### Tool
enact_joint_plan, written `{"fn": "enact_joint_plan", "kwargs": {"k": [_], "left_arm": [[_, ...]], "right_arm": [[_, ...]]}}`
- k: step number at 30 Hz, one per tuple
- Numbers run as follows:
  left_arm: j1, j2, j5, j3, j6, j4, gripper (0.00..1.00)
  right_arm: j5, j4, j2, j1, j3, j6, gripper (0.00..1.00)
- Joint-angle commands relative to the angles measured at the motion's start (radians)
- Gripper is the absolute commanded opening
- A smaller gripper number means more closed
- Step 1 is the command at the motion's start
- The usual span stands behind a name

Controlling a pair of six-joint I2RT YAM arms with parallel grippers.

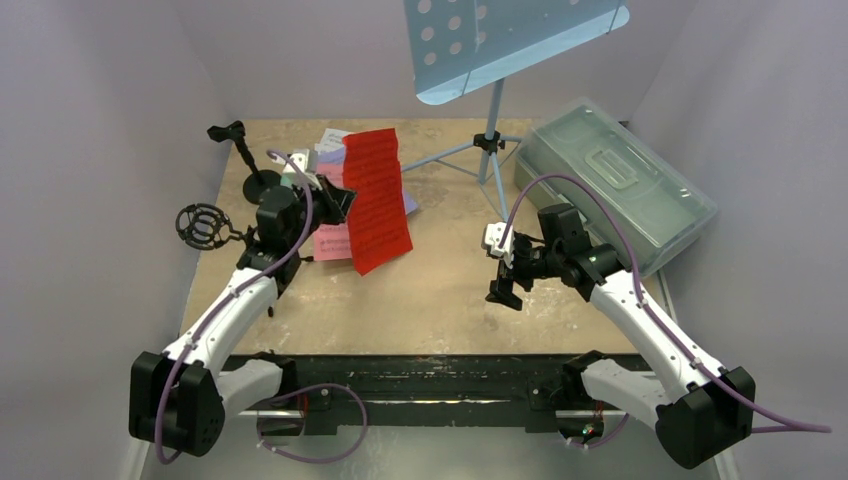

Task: Pack up the instrument practice props
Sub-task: Place the sheet music at the center of the board.

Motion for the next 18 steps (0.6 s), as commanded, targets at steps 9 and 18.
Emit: {"fn": "enact_joint_plan", "kwargs": {"k": [9,18], "left_arm": [[0.030,0.271,-0.229,0.186,0.005,-0.176,0.00],[0.030,0.539,-0.539,0.453,0.010,-0.391,0.00]], "right_arm": [[-0.001,0.009,-0.003,-0.003,-0.007,-0.006,0.99],[-0.004,0.008,-0.009,-0.003,-0.007,-0.006,0.99]]}}
